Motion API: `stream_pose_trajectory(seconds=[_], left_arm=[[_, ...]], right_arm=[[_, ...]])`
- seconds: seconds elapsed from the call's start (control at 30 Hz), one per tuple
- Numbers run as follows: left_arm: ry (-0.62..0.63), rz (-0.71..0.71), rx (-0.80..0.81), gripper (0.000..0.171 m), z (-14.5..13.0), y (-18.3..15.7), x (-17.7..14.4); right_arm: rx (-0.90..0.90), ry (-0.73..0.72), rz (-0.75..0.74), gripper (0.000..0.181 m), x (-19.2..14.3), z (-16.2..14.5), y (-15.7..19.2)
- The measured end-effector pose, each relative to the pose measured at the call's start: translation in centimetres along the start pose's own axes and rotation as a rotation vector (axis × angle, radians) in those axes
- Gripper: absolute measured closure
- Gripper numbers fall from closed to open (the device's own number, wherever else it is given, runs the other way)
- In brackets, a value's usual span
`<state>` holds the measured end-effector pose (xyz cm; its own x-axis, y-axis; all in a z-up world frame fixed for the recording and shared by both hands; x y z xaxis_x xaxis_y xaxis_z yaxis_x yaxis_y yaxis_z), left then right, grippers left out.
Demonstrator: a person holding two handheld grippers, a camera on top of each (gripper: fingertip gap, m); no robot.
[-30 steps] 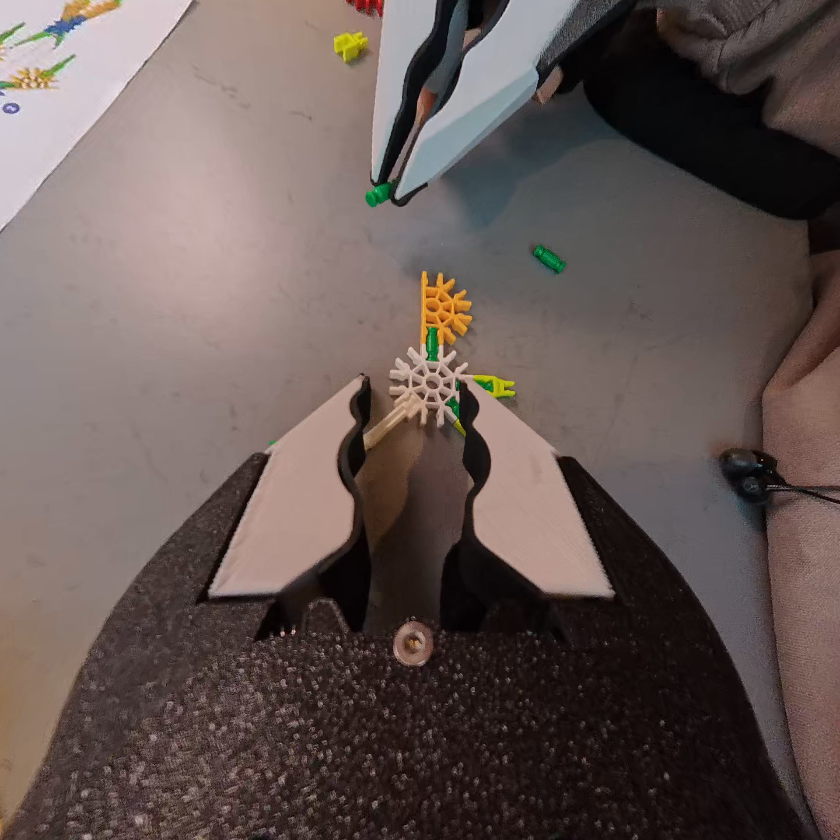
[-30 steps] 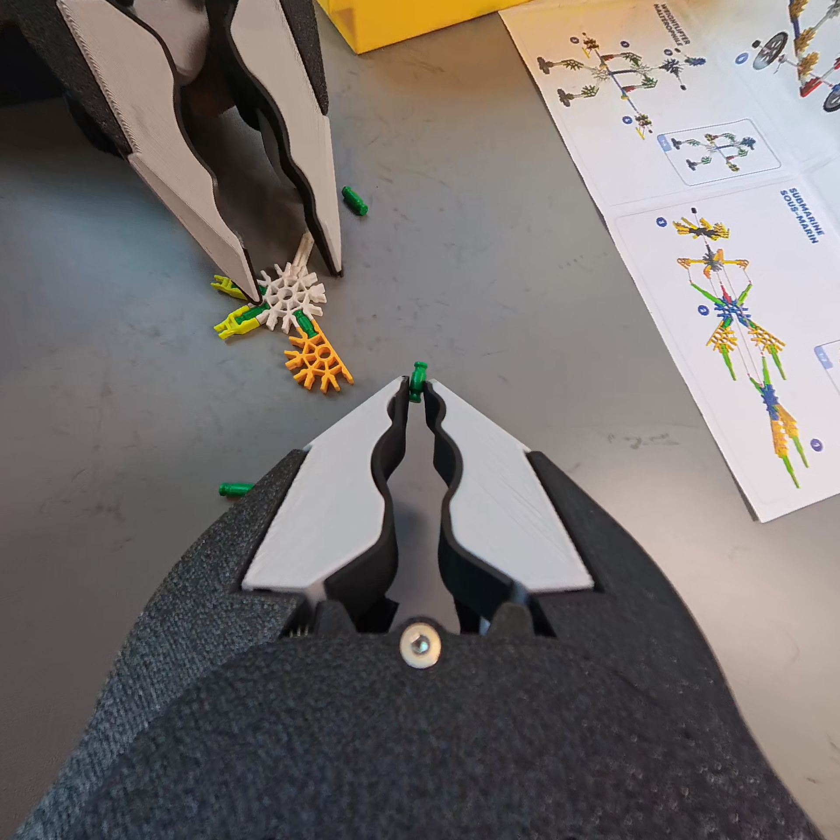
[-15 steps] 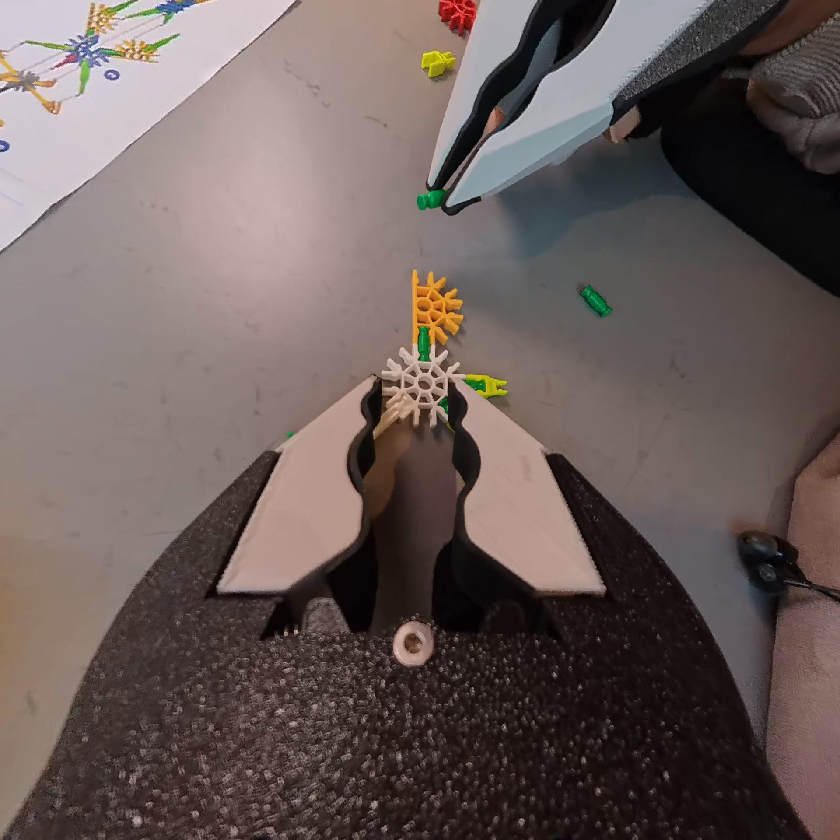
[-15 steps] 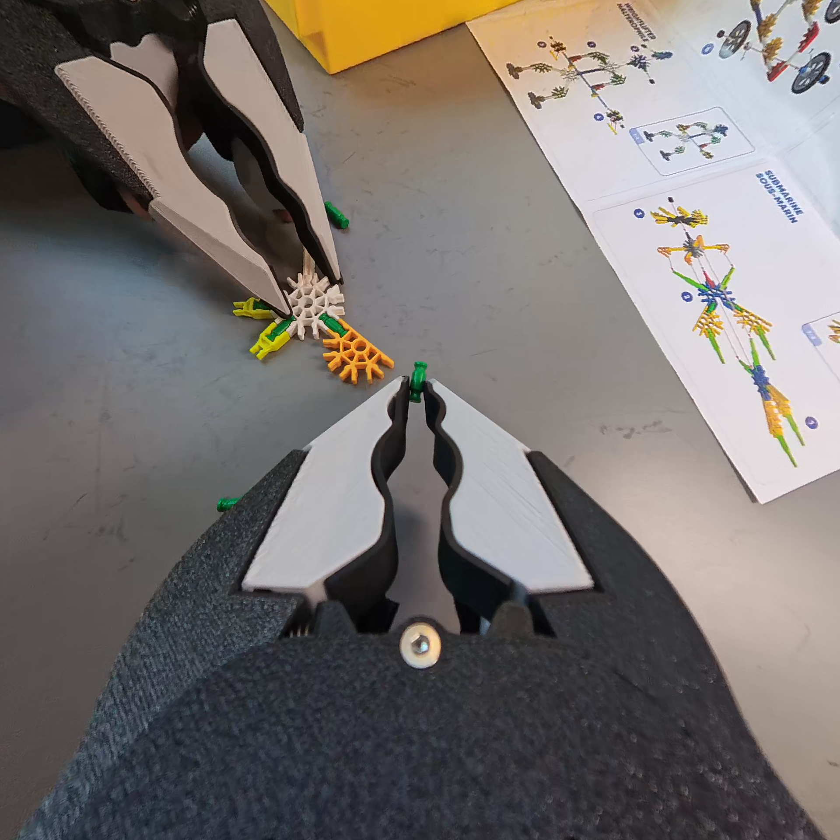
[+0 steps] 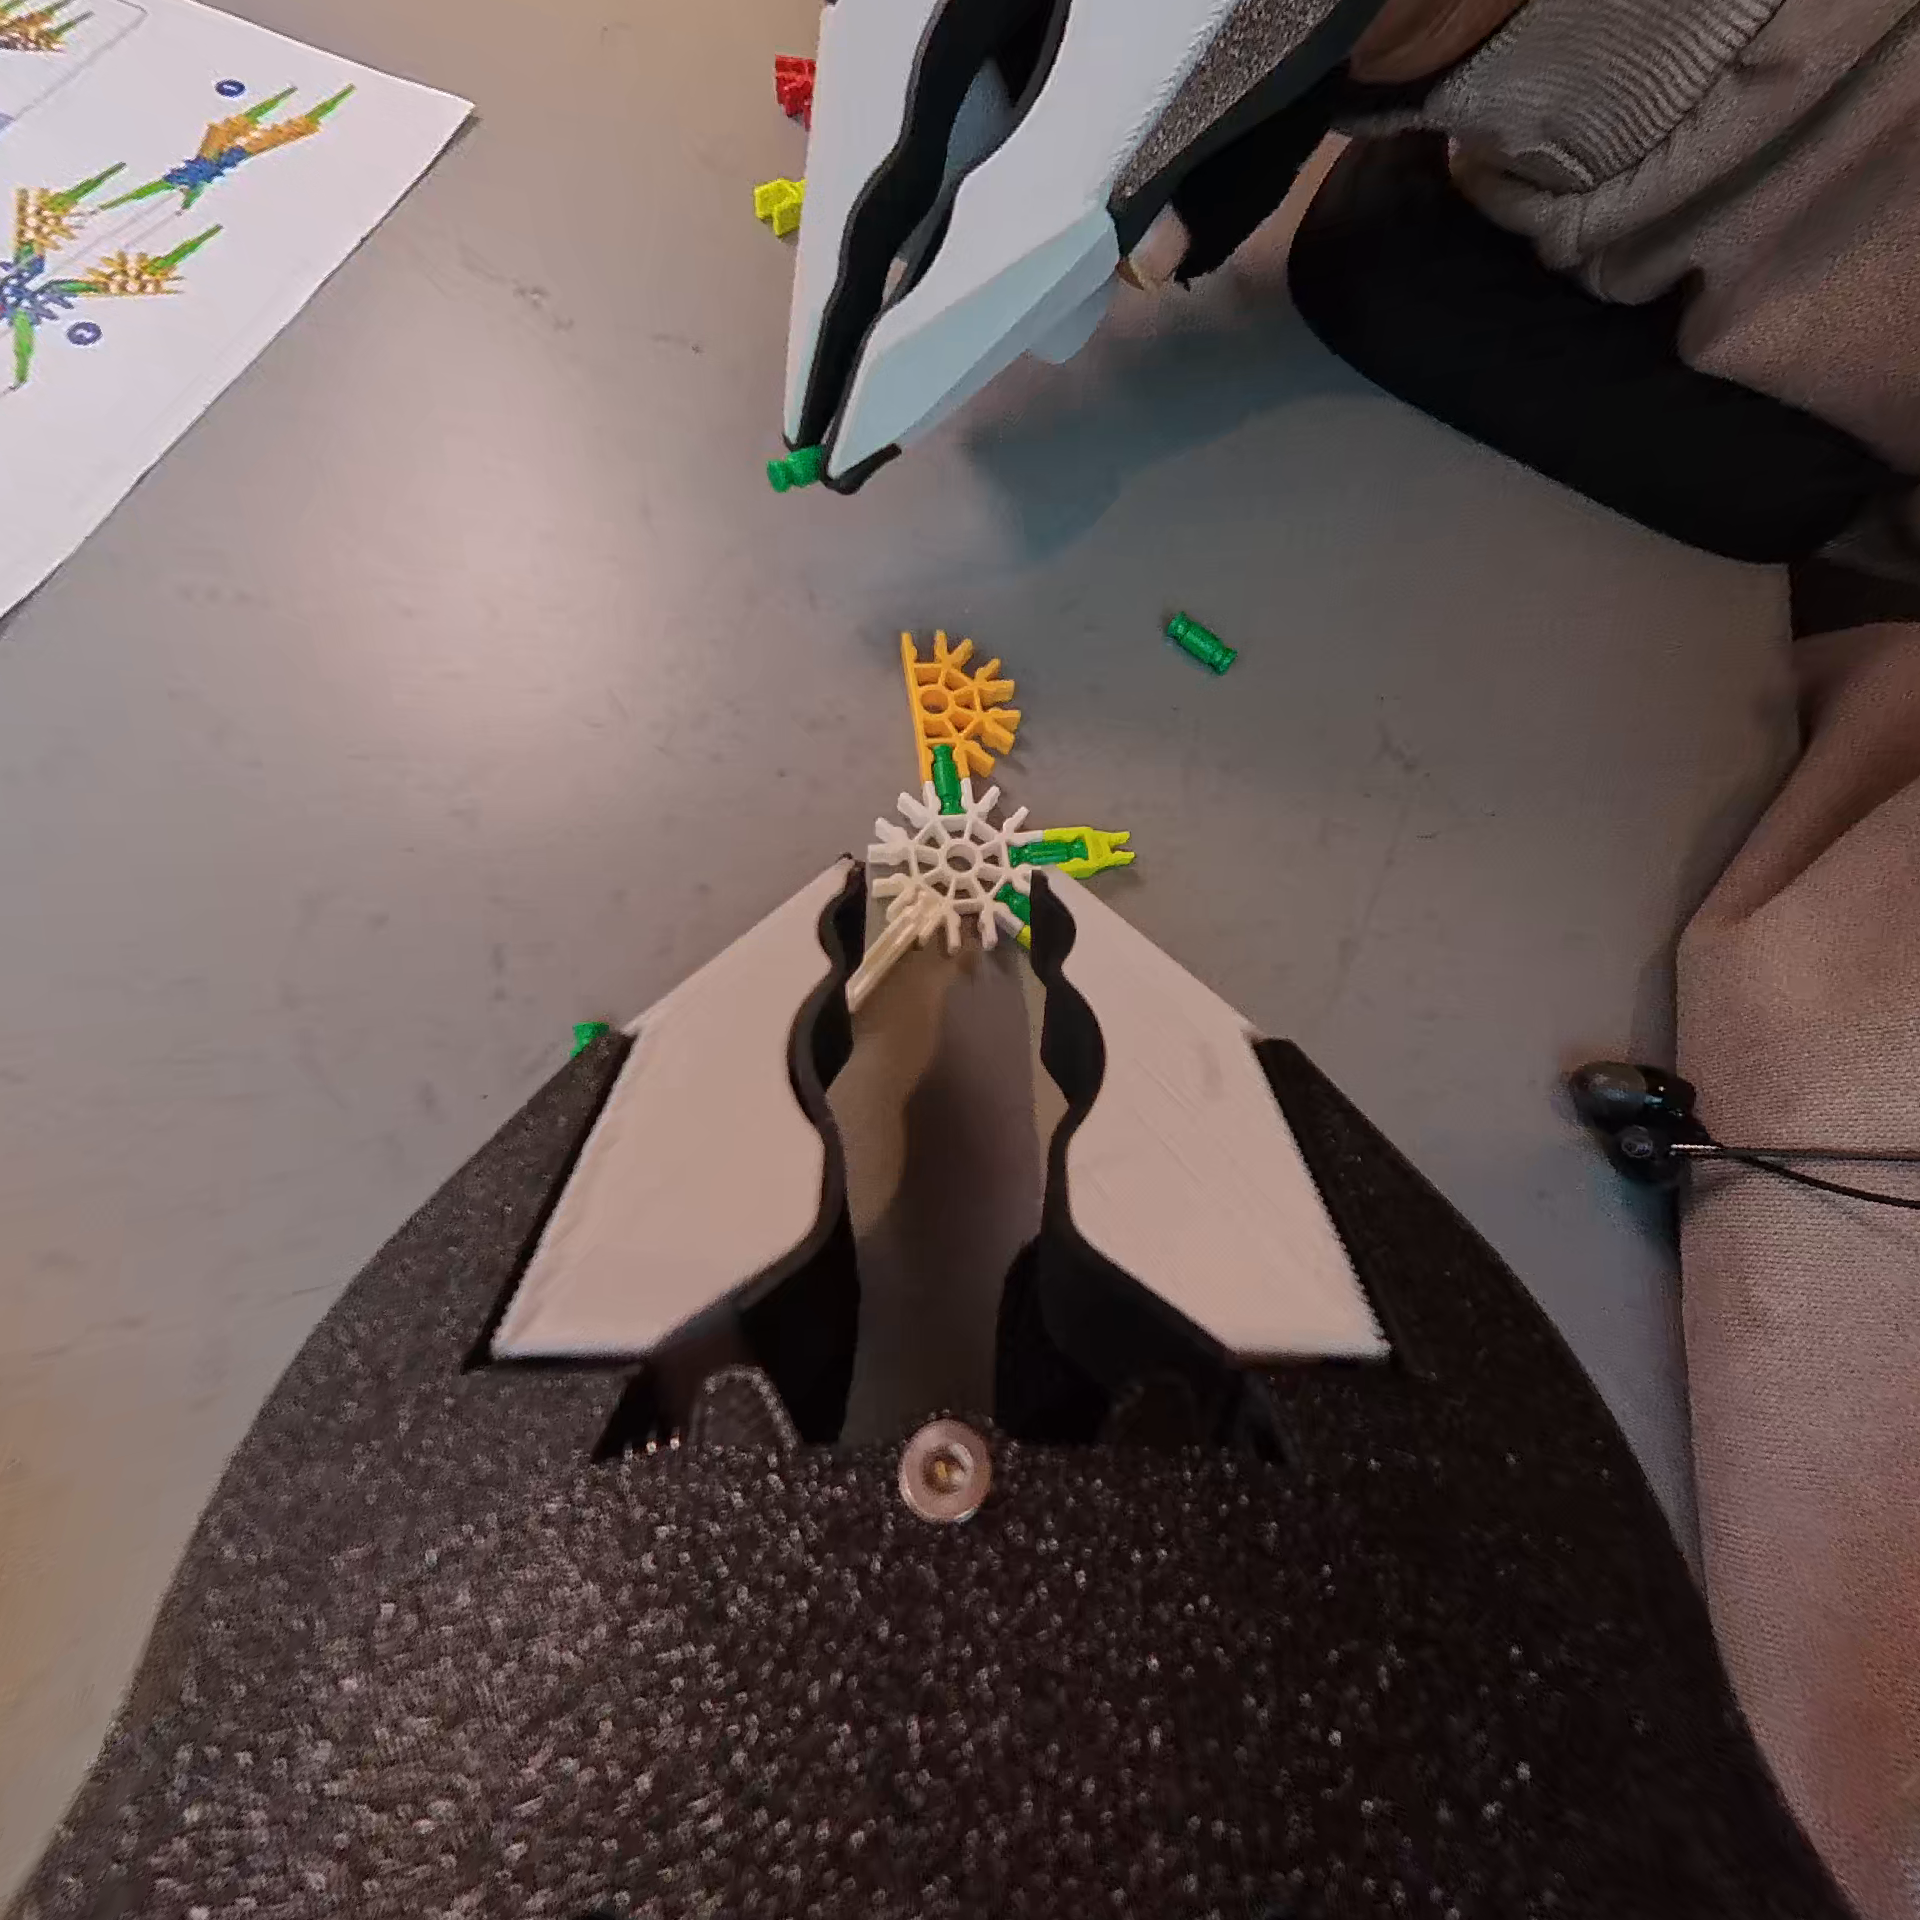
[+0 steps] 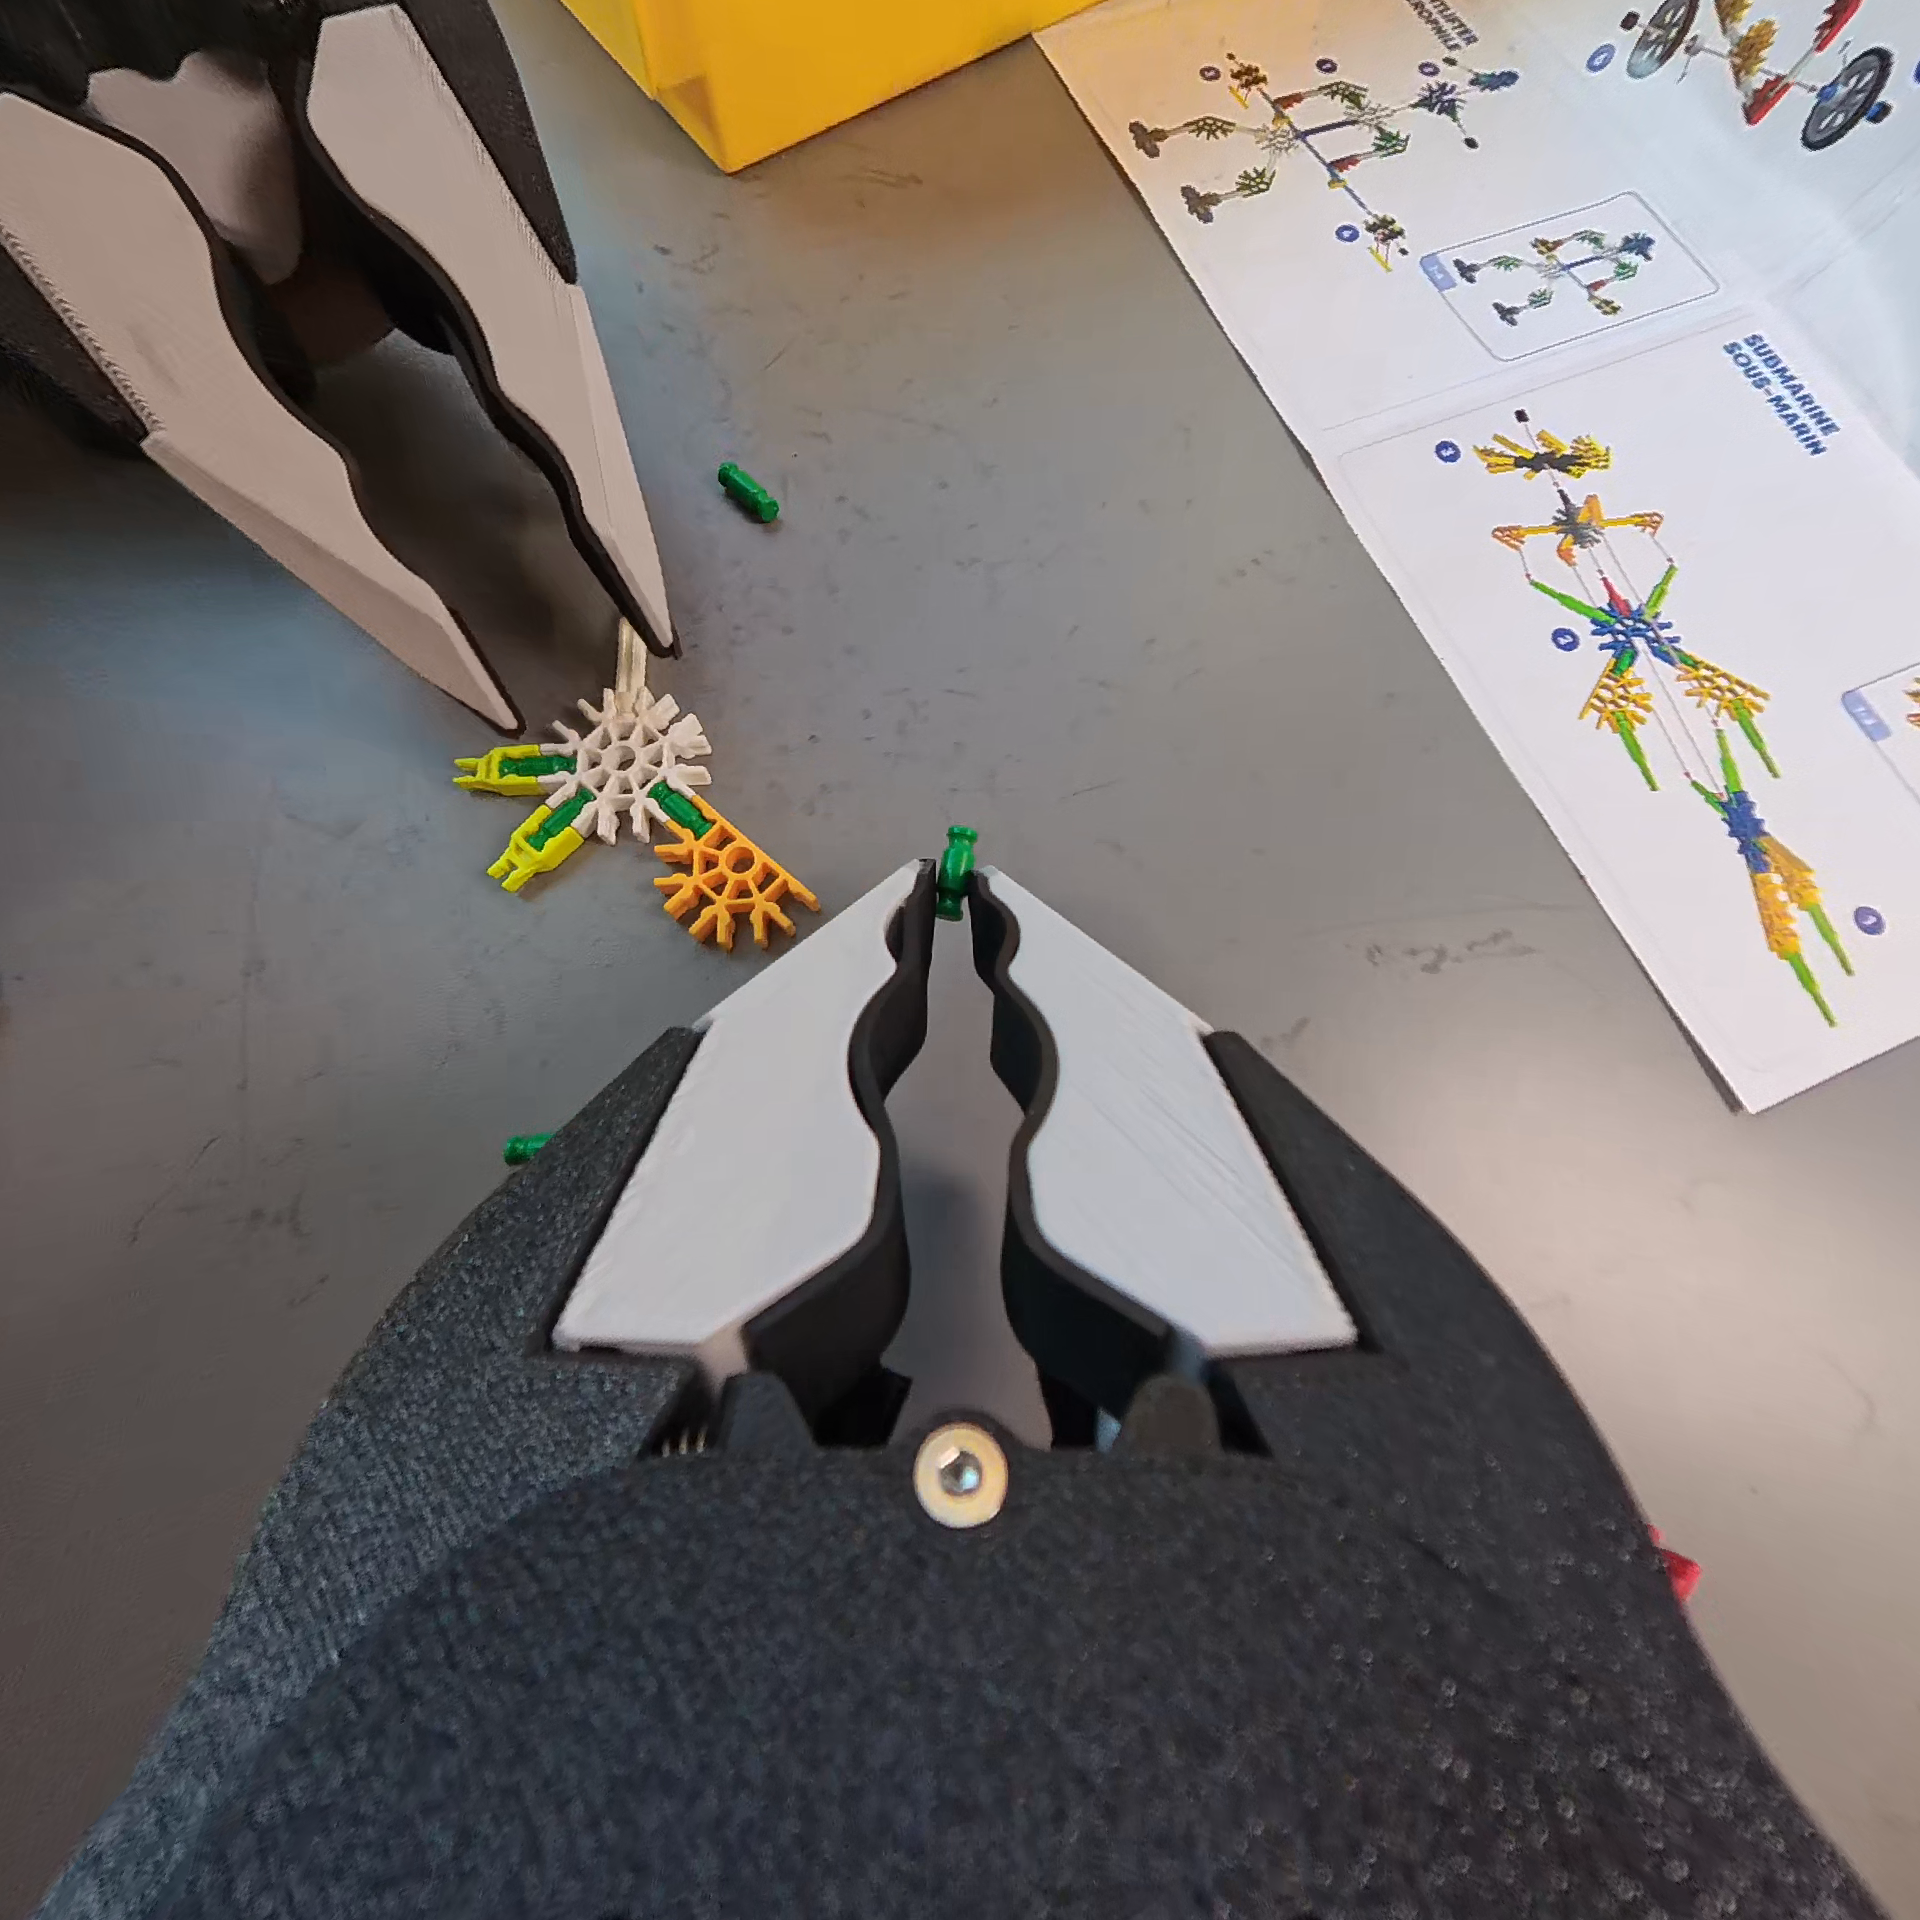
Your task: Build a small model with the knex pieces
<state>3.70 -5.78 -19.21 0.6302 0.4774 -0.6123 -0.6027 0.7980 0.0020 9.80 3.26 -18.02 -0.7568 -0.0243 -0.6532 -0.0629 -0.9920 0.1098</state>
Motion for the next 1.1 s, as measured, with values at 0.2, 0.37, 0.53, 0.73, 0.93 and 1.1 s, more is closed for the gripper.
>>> stream_pose_trajectory(seconds=[0.2, 0.37, 0.53, 0.73, 0.93, 1.1], left_arm=[[0.054, -0.005, 0.023, 0.145, -0.9, -0.1, 0.5], [0.064, 0.037, -0.029, 0.148, -0.6, 0.1, 0.9], [0.064, 0.097, -0.114, 0.151, -0.5, 0.5, 0.9], [0.068, 0.033, -0.107, 0.146, -0.4, -0.9, 1.1], [0.052, -0.072, -0.057, 0.145, -0.2, -2.6, 0.9], [0.062, -0.075, -0.060, 0.146, -0.6, -2.3, 0.8]], right_arm=[[-0.010, 0.078, 0.087, 0.176, -0.5, -0.9, 2.1], [-0.014, 0.139, 0.119, 0.176, -0.3, -1.3, 3.9], [0.009, 0.172, 0.102, 0.176, 0.3, -1.5, 4.4], [0.049, 0.219, 0.082, 0.176, 0.9, -2.1, 4.2], [0.045, 0.224, 0.084, 0.177, 0.4, -2.0, 4.3], [0.039, 0.228, 0.081, 0.176, 0.3, -2.2, 4.2]])
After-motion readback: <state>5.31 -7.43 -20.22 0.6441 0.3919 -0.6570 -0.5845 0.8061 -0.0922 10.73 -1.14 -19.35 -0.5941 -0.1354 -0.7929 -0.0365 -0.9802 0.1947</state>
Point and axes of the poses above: each gripper's, where its closed fingertips meet, x out along the fingers, z out of its top, y = z × x across the jaws, the point moved 2 cm from there along -x, back along the fingers, and after that the axes turned 10 degrees about x, right-handed, at the moved point
